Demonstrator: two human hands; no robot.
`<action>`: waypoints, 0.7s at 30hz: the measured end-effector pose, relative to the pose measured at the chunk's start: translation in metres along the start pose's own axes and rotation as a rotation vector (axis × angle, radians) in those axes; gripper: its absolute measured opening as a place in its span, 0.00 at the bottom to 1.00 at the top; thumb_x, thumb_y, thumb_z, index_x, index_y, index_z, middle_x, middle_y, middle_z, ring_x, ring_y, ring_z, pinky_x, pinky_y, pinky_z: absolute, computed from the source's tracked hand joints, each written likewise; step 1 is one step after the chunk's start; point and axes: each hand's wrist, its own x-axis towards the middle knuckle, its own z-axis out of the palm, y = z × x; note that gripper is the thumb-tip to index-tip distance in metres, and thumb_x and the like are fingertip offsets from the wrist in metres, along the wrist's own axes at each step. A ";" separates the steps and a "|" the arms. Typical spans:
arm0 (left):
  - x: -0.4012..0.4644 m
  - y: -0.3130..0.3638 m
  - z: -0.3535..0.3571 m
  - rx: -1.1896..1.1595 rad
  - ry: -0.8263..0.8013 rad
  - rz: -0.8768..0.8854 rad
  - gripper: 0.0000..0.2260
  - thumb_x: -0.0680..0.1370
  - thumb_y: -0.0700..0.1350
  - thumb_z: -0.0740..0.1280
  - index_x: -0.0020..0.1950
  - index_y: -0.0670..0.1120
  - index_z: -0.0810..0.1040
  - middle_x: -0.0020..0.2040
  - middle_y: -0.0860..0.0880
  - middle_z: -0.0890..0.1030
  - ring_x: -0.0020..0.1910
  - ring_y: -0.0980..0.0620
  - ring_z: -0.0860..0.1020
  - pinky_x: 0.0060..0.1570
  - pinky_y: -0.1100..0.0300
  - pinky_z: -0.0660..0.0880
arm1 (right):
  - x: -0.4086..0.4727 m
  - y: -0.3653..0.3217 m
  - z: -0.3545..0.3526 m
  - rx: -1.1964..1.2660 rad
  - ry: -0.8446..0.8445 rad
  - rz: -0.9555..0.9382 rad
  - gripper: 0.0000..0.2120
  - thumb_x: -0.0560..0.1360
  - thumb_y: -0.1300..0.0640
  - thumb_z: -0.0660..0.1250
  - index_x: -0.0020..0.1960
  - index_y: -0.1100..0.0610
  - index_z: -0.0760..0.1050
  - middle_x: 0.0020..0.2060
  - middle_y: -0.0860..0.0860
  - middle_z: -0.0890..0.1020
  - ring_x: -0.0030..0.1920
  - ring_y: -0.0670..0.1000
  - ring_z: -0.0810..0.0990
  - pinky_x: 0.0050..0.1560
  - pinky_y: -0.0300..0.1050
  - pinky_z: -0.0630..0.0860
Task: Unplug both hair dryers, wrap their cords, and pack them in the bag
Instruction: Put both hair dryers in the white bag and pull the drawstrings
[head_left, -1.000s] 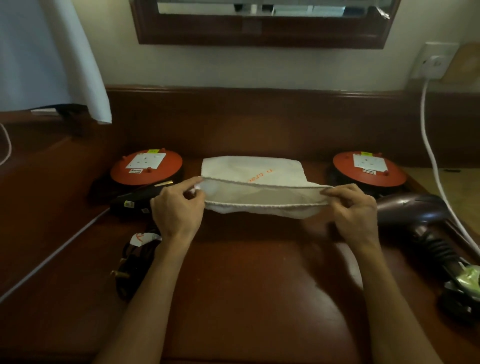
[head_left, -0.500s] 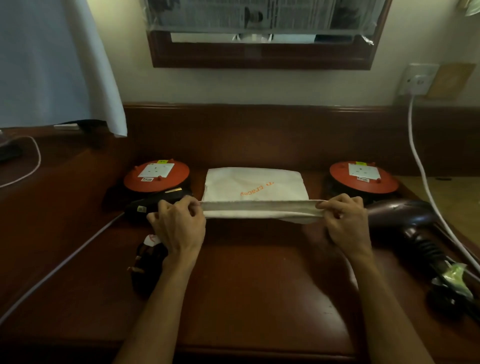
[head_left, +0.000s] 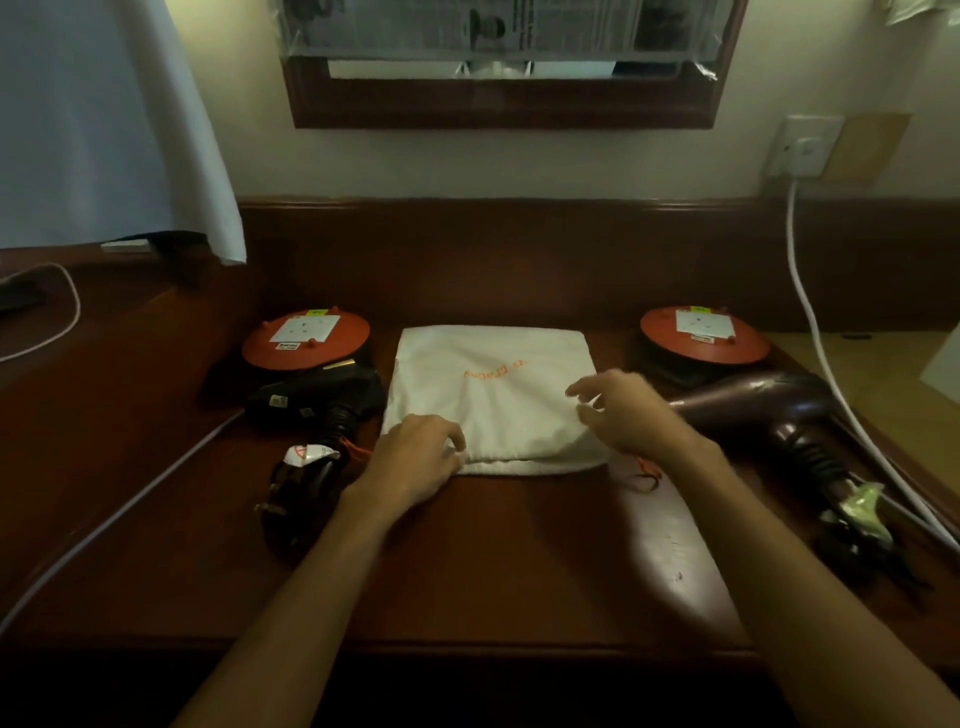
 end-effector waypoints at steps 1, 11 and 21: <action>0.000 -0.001 0.001 0.008 0.045 -0.014 0.06 0.79 0.51 0.69 0.53 0.53 0.83 0.56 0.49 0.81 0.56 0.46 0.79 0.46 0.55 0.70 | 0.001 0.005 0.009 -0.111 -0.077 0.008 0.15 0.78 0.56 0.67 0.65 0.49 0.79 0.59 0.50 0.82 0.53 0.51 0.81 0.56 0.51 0.81; 0.007 -0.007 -0.005 0.005 0.123 -0.011 0.09 0.79 0.53 0.69 0.57 0.53 0.82 0.58 0.49 0.81 0.57 0.46 0.78 0.51 0.52 0.74 | -0.040 0.023 0.000 0.064 0.043 -0.001 0.17 0.79 0.48 0.68 0.65 0.54 0.79 0.57 0.51 0.84 0.53 0.49 0.83 0.57 0.46 0.79; 0.026 0.043 0.020 0.021 0.076 0.246 0.10 0.79 0.54 0.70 0.53 0.50 0.85 0.52 0.51 0.83 0.47 0.52 0.78 0.41 0.58 0.69 | -0.074 0.129 -0.059 -0.385 0.024 0.552 0.49 0.74 0.43 0.71 0.79 0.36 0.37 0.74 0.64 0.65 0.72 0.66 0.66 0.70 0.66 0.67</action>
